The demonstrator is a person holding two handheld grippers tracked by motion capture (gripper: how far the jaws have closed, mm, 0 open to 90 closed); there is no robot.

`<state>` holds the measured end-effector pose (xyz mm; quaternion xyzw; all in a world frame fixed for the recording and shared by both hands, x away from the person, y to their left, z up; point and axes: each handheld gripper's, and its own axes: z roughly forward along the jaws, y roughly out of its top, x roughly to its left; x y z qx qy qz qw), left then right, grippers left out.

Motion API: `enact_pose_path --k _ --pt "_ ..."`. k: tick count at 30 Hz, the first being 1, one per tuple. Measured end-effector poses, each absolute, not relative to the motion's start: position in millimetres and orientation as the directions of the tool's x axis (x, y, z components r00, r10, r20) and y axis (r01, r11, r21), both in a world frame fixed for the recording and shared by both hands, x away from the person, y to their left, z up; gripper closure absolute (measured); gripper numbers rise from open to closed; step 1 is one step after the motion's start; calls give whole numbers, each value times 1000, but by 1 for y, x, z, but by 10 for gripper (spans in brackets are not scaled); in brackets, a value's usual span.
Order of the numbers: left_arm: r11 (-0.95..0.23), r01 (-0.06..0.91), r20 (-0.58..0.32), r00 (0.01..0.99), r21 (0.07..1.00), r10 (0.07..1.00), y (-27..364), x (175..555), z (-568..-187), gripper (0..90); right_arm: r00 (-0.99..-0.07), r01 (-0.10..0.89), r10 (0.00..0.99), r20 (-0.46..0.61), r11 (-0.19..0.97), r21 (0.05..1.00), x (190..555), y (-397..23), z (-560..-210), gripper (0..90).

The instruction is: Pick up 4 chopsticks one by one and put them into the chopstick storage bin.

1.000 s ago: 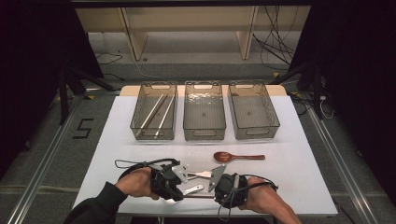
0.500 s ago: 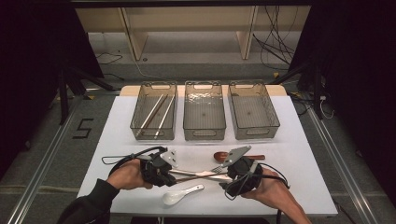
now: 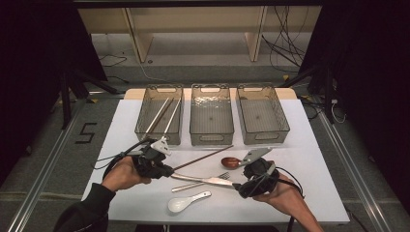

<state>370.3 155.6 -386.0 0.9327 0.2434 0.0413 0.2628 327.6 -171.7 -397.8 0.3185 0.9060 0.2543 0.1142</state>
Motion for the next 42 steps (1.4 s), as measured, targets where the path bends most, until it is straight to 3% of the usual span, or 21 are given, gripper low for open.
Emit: enact_pose_path --k 15,32,42 --pt "-618 535 -43 775 576 630 193 396 -367 839 -770 549 638 -17 676 492 331 -175 -410 306" --pt "-489 648 -19 613 584 790 221 469 -358 839 -766 561 642 -5 672 484 329 -178 -414 282" --pt "-404 712 -46 520 575 853 231 502 -372 839 -770 561 638 -2 678 476 329 -177 -415 281"
